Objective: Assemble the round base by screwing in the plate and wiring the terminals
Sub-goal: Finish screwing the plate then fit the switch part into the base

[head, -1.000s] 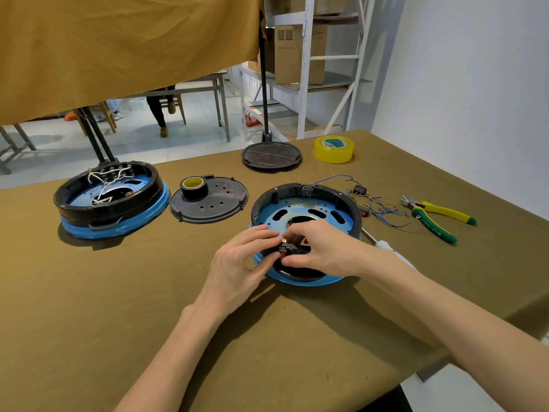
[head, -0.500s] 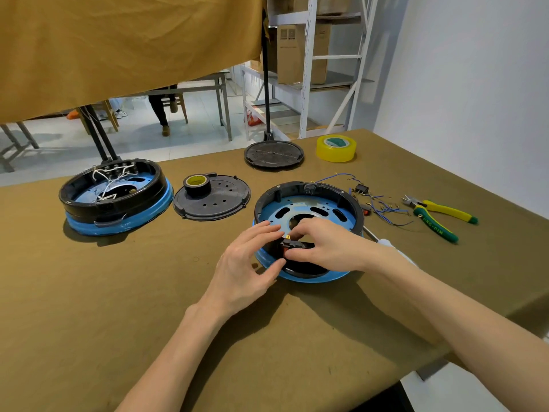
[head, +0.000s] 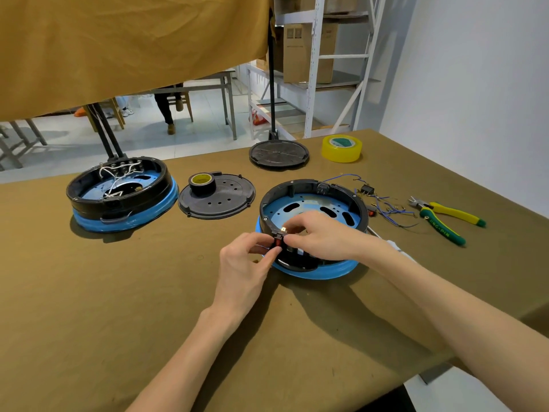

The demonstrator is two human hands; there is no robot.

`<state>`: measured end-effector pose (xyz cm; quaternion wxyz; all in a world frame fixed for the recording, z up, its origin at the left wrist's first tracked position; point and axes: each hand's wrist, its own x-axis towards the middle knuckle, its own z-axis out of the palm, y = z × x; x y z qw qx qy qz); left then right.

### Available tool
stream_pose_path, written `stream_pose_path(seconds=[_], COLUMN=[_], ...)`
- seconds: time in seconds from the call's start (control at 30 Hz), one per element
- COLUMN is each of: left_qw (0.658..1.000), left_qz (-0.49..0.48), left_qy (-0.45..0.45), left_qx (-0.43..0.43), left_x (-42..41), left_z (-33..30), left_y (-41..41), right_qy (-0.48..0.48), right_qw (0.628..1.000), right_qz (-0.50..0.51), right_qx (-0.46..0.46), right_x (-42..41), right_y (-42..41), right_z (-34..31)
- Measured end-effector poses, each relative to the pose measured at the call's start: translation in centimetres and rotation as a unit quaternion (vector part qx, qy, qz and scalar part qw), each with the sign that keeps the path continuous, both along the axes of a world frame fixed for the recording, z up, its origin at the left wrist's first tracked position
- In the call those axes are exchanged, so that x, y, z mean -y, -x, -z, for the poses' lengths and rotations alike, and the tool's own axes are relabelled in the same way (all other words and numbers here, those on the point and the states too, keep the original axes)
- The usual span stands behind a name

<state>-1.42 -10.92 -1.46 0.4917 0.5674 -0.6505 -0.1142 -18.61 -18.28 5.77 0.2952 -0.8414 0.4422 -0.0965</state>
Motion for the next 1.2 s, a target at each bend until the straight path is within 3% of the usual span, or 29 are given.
stream_pose_path(seconds=[0.27, 0.43, 0.7, 0.97, 1.2], left_qw=[0.999, 0.999, 0.992, 0.993, 0.998], left_qz=[-0.039, -0.040, -0.093, -0.112, -0.040], left_qy=[0.011, 0.008, -0.013, -0.001, -0.019], left_qx=[0.032, 0.001, -0.078, -0.042, -0.040], left_x=[0.4, 0.2, 0.6, 0.7, 0.6], left_z=[0.2, 0.4, 0.2, 0.0, 0.3], left_y=[1.1, 1.2, 2.0, 2.3, 0.6], right_qy=[0.024, 0.014, 0.016, 0.007, 0.120], right_qw=[0.998, 0.998, 1.000, 1.000, 0.991], right_qz=[-0.009, -0.013, -0.026, -0.007, -0.045], right_qx=[0.050, 0.054, 0.006, -0.025, -0.040], right_x=[0.4, 0.5, 0.8, 1.0, -0.1], right_y=[0.3, 0.5, 0.0, -0.3, -0.1], right_z=[-0.2, -0.3, -0.2, -0.1, 0.9])
